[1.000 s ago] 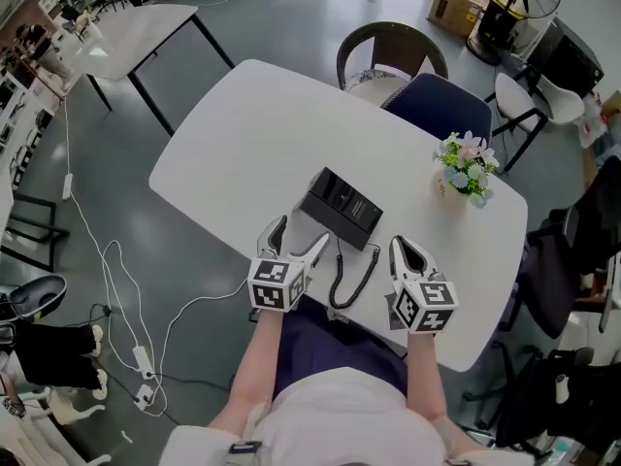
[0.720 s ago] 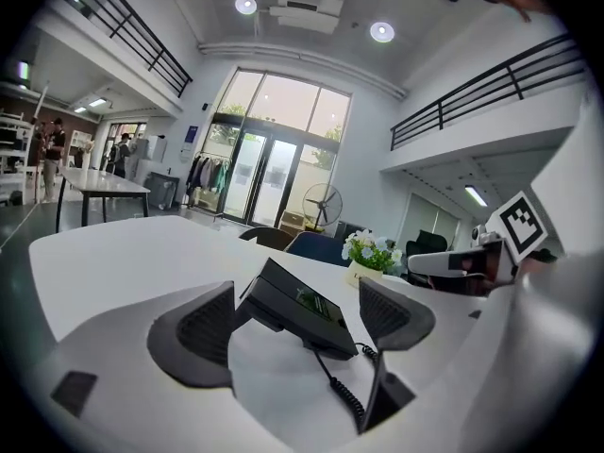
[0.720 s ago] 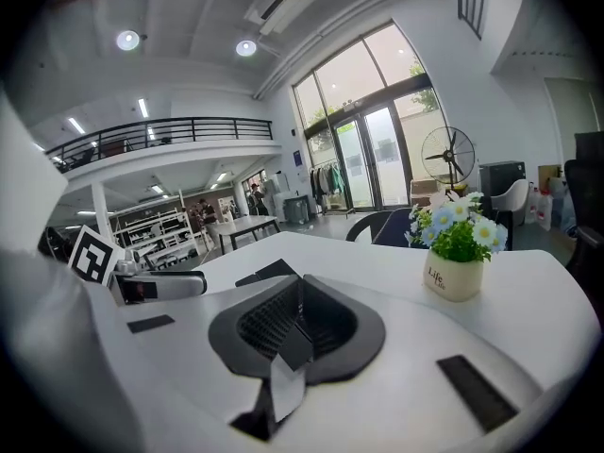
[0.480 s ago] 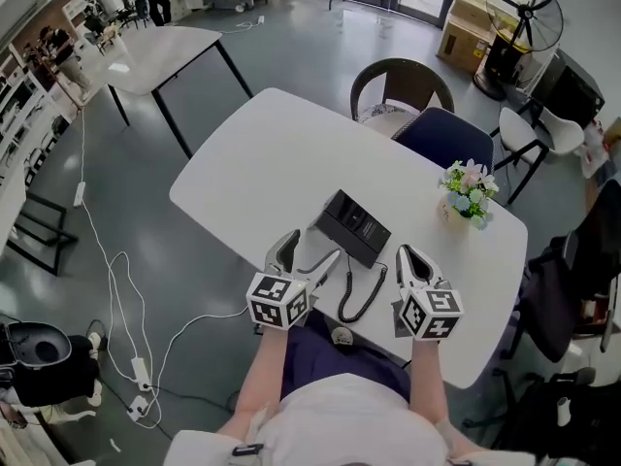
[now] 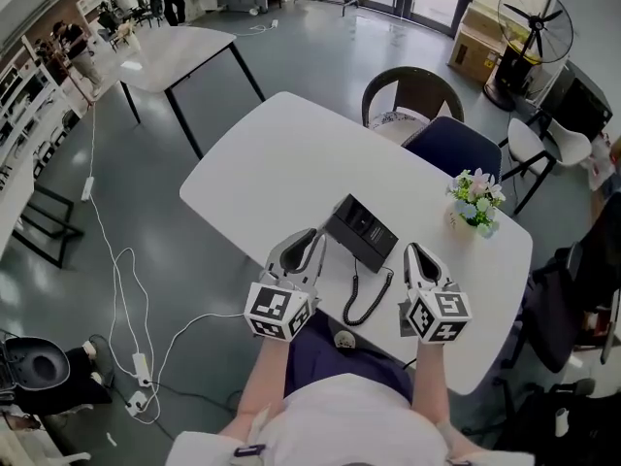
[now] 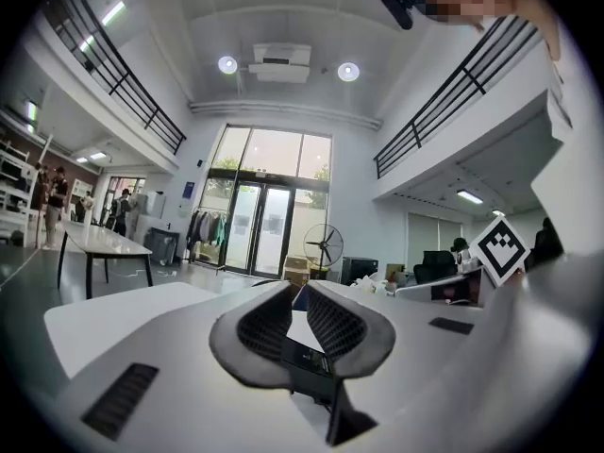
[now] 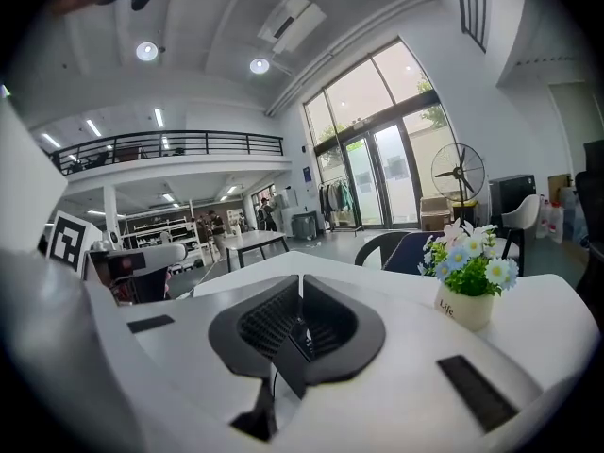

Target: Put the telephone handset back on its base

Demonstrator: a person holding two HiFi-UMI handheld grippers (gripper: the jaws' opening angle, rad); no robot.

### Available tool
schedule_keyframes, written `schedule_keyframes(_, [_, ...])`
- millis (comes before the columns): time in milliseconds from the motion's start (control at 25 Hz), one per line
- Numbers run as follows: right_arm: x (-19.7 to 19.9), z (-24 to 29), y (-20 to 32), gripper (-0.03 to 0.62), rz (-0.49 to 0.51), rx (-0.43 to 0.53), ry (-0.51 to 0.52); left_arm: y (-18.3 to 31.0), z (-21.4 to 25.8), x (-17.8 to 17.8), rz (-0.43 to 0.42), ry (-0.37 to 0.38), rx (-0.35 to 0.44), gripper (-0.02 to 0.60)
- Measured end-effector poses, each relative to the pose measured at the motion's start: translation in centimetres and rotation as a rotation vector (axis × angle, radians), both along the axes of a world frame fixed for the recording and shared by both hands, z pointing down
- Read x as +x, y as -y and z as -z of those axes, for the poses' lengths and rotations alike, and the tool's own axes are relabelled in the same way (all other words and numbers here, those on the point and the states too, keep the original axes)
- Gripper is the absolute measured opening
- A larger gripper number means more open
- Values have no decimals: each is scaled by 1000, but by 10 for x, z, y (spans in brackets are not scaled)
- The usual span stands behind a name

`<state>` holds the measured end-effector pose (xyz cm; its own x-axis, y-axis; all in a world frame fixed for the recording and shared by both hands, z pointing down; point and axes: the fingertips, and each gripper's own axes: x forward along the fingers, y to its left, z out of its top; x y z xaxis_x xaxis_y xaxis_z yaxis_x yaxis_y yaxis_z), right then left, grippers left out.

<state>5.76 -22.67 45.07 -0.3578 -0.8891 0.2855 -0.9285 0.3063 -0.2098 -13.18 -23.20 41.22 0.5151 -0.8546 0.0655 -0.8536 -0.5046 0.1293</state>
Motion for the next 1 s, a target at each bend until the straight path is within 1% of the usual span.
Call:
schedule_keyframes(80, [0,3,0,37,2,12,-9,-2,1,-2,16,16,17,26])
schedule_keyframes(120, [1,4,0,37,2,21,-17,-3,0,-3,16,18,20,18])
schedule_keyframes(240, [1,7,-1,37,5,58,-31,-4,-3,0,0,28,25,15])
schedule_keyframes(360, [3,9,-2,37,4,90,-43,-5,-9,4,-22,77,13,15])
schedule_keyframes(480, [6,8,-2,35,2,92,-68,-4,-13,7,-36,110,1,15])
schedule_keyframes(1000, [12,-1,1,35,-3,63,-86,2,-26,26,-67,92,-37,15])
